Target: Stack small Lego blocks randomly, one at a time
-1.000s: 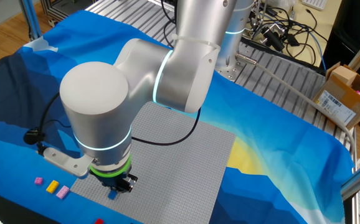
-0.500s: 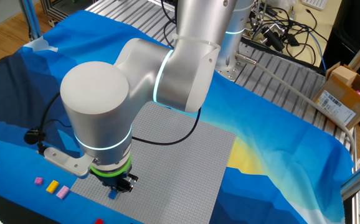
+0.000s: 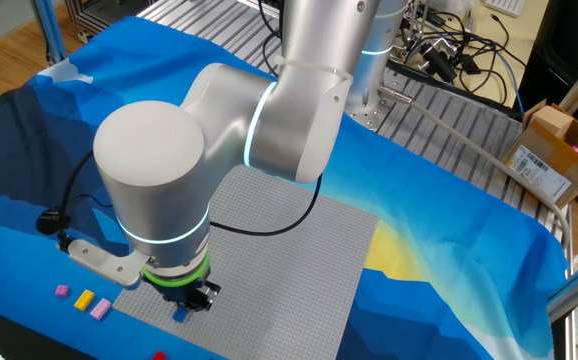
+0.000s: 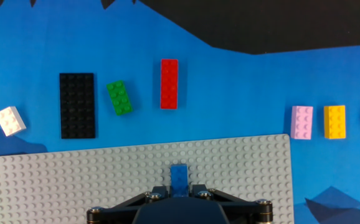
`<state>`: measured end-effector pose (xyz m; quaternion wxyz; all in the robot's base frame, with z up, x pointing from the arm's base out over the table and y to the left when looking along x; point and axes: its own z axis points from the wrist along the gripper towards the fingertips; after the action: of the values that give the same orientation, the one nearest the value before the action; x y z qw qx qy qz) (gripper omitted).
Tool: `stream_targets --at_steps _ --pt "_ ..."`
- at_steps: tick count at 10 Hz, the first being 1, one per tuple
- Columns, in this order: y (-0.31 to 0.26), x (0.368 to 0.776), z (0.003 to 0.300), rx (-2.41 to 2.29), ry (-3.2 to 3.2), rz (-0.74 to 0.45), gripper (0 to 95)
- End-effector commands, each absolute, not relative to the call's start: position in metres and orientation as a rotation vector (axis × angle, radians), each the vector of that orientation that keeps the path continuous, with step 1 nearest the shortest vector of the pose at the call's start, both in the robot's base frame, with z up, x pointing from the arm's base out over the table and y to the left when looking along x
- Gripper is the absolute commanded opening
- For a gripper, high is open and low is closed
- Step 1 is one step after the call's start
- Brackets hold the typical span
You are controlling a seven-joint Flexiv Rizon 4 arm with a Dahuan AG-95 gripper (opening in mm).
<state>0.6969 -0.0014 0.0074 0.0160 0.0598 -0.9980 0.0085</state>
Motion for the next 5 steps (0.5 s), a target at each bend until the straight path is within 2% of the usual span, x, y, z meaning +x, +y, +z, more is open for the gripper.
stream_targets --at_steps 1,5 --pt "-0.0013 0.6964 0.0044 0.191 -3.103 0.025 0.0" --pt "-0.0013 0.6964 0.0043 0.195 -3.105 0.024 0.0"
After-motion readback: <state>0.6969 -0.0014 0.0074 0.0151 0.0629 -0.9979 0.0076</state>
